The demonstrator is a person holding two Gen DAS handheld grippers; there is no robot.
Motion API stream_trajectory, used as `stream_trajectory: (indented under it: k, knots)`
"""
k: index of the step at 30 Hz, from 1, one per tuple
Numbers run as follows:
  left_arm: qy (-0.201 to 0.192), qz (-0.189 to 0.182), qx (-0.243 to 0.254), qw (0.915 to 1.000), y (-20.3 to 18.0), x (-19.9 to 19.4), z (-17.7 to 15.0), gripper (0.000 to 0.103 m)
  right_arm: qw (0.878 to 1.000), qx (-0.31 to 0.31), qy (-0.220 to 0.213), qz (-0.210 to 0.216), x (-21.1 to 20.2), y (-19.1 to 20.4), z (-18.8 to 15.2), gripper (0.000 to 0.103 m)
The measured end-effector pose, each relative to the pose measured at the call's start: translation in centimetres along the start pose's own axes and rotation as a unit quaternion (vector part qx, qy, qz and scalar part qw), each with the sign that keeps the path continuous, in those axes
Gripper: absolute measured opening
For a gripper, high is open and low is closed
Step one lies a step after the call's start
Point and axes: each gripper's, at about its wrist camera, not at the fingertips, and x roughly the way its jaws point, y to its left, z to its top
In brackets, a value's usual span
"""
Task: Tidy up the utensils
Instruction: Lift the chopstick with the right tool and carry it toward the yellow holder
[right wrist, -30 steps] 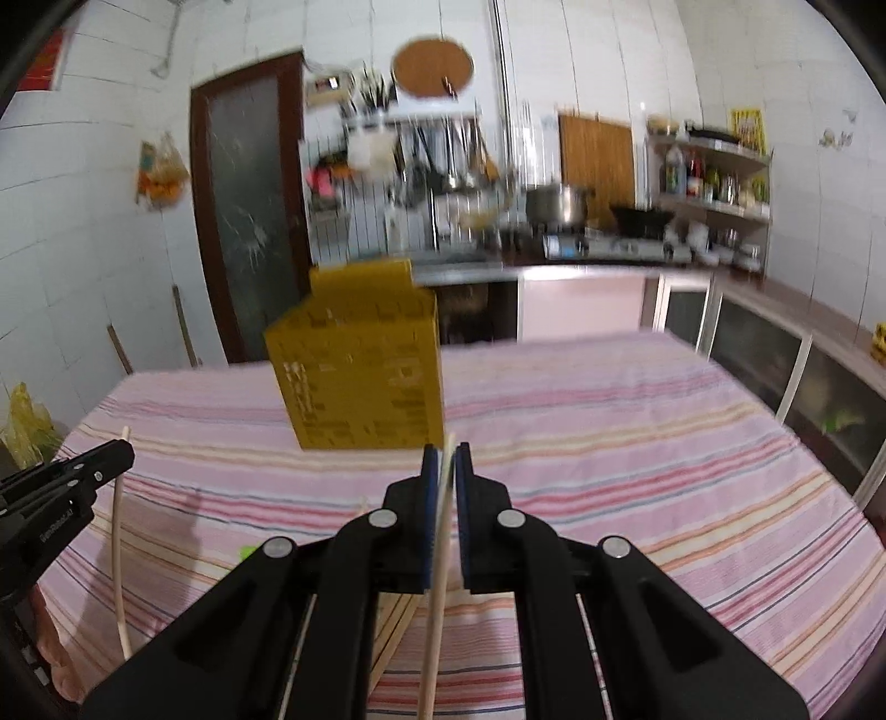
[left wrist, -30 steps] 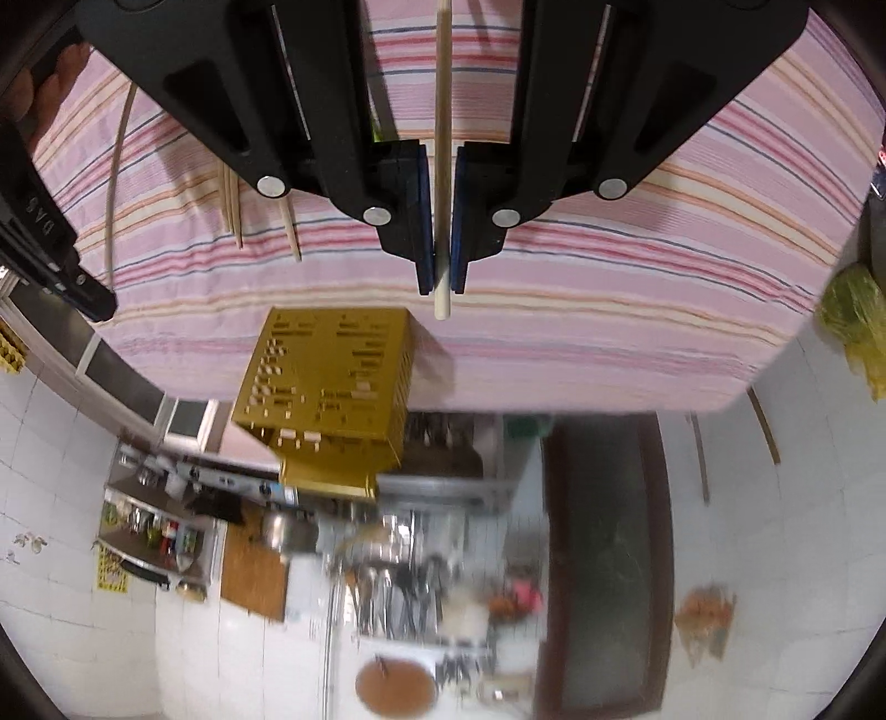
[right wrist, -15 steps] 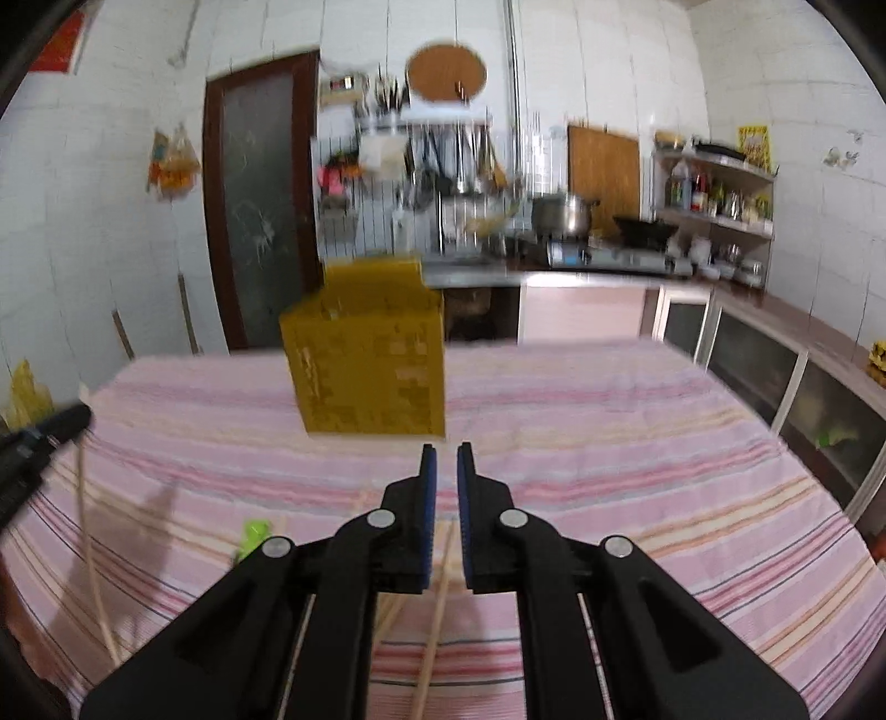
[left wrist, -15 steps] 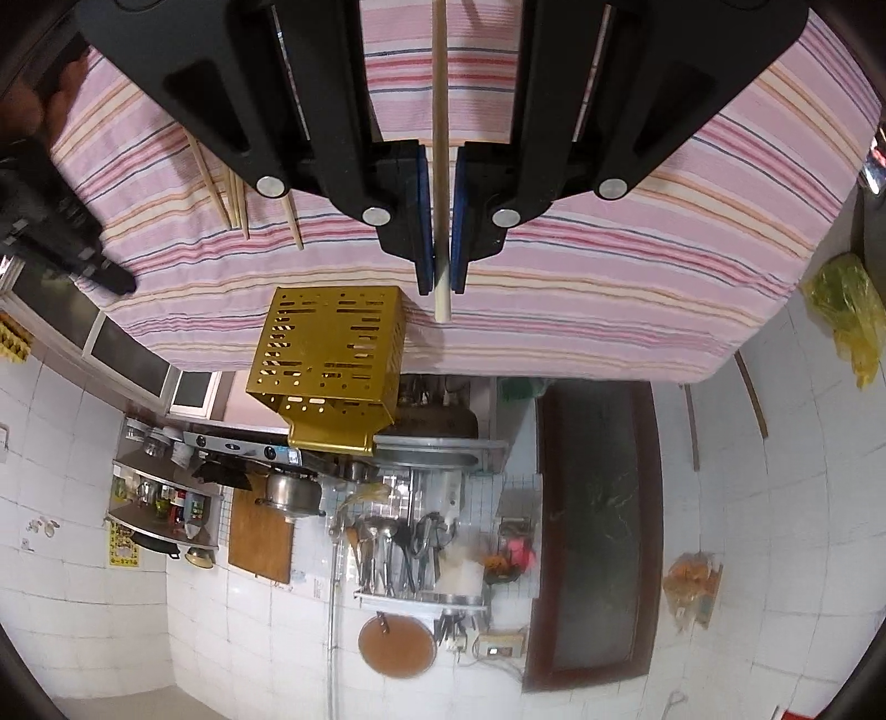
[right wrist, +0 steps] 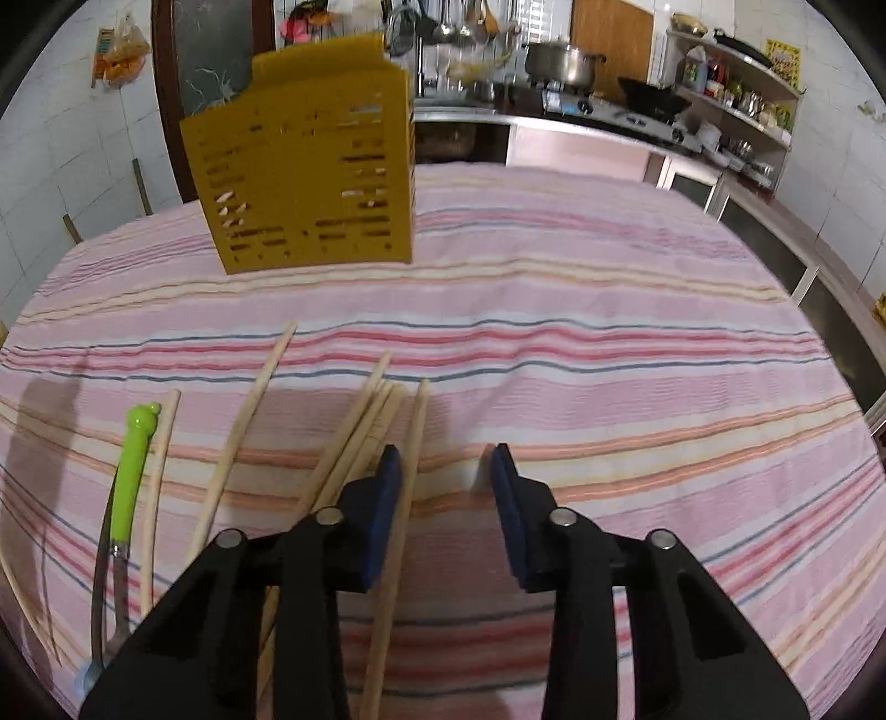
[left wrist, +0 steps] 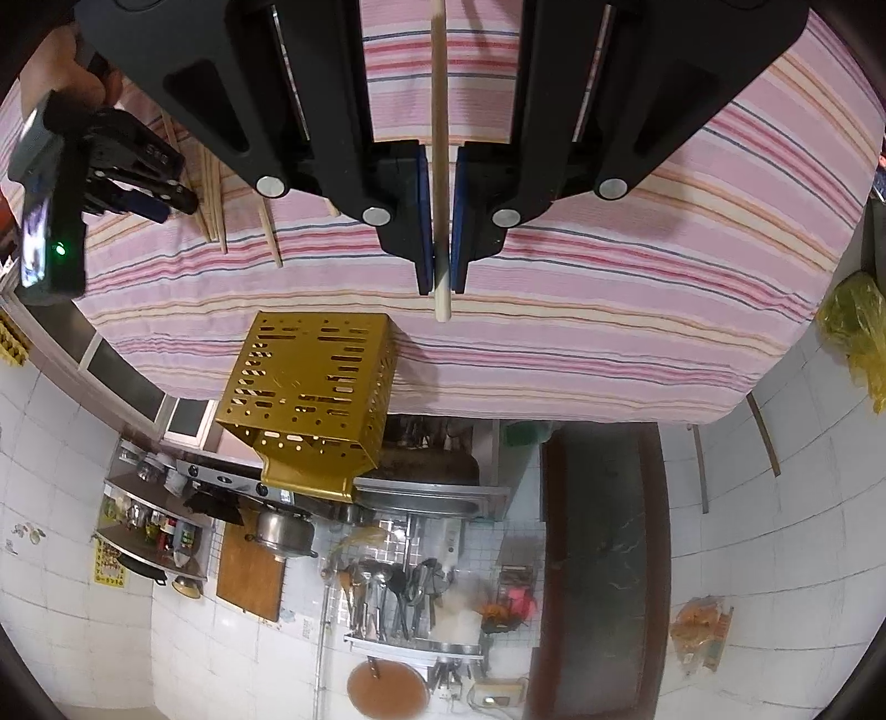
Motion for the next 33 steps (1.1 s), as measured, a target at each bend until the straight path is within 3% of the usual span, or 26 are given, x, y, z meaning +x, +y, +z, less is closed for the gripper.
stream_trajectory:
  k: [8, 12, 18, 24, 27, 29, 31, 33]
  knots:
    - [0.011, -0.003, -0.005, 0.9999, 0.3, 0.8, 0.1, 0.005, 1.0, -0.01, 0.021, -0.016, 1.8, 1.3, 1.7, 0.009]
    - [0.007, -0.005, -0.008, 0.9999, 0.5, 0.4, 0.2, 0.005, 1.0, 0.011, 0.012, 0.004, 0.9, 0.8, 2.1, 0.006]
    - [-0.024, -0.008, -0.01, 0.9996, 0.6, -1.7, 0.4, 0.005, 0.995, 0.036, -0.075, 0.054, -4.9, -0.1, 1.9, 0.006]
    - [-0.053, 0.0, 0.003, 0.9986, 0.4, -3.7, -0.8, 0.005, 0.978, 0.037, -0.195, 0.071, -11.3, -0.5, 0.3, 0.006]
    - [-0.044, 0.004, 0.009, 0.999, 0.3, -3.5, -1.1, 0.005, 0.972, 0.031, -0.225, 0.067, -13.1, -0.5, -0.3, 0.006]
    - [-0.021, 0.001, -0.012, 0.9997, 1.1, -2.6, -1.0, 0.005, 0.972, 0.028, -0.225, 0.066, -13.1, -0.6, 0.0, 0.006]
    - [0.013, -0.002, -0.03, 0.9995, 1.8, -1.1, -0.8, 0.014, 0.974, 0.028, -0.214, 0.063, -12.4, -0.7, 0.4, 0.006]
    - [0.038, 0.005, -0.036, 0.9986, 2.2, 0.5, -1.0, 0.037, 0.979, 0.027, -0.19, 0.066, -11.0, -0.7, 0.9, 0.006]
